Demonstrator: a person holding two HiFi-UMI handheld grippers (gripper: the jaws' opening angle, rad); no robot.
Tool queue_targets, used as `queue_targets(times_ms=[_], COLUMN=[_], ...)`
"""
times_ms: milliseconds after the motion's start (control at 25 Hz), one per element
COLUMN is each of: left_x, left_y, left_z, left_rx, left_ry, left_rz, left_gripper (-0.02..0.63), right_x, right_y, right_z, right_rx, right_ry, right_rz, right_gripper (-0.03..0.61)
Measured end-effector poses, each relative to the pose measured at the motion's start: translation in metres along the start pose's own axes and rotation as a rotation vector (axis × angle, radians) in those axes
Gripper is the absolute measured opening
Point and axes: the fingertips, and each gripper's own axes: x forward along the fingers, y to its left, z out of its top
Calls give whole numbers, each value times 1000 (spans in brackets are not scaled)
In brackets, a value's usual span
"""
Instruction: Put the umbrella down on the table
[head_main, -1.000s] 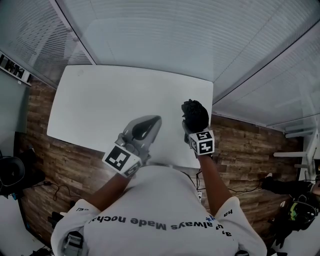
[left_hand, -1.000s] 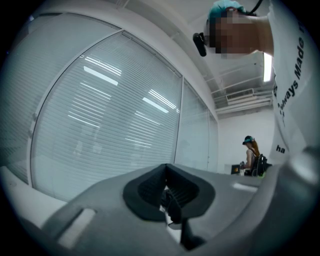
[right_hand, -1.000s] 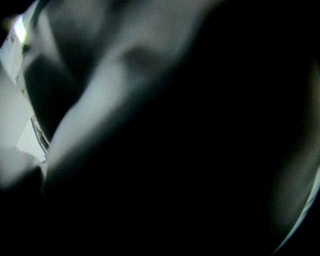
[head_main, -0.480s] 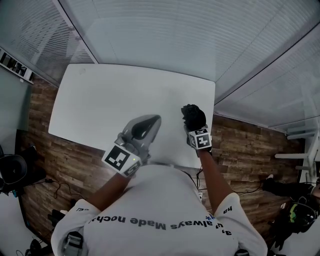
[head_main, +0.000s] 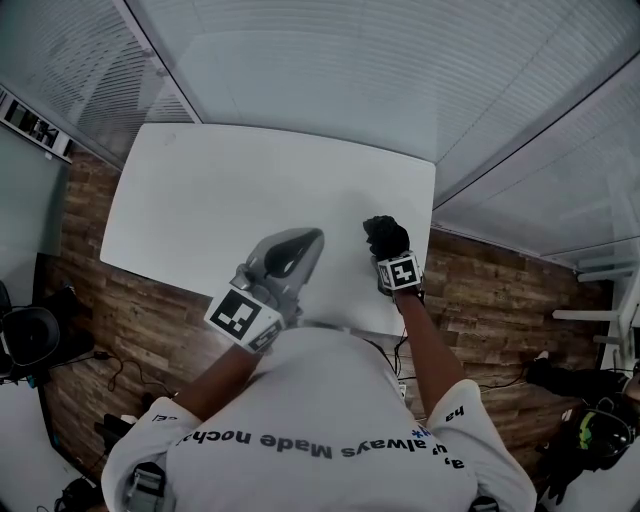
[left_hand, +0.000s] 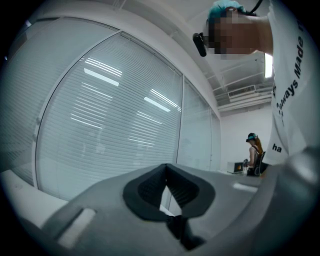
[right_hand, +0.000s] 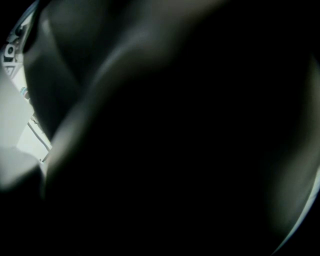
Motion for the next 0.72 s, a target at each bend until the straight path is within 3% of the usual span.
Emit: queue_targets(times_ms=[720], left_x=[-3], left_y=[1], left_z=[-2], left_rx=[3], left_ry=[11], left_rz=[22], left_gripper=[3], right_x=[35], right_y=[-11], right_z=[-38], right_rx=[35], right_ry=[175], right_rz=[-2], right_gripper=[239])
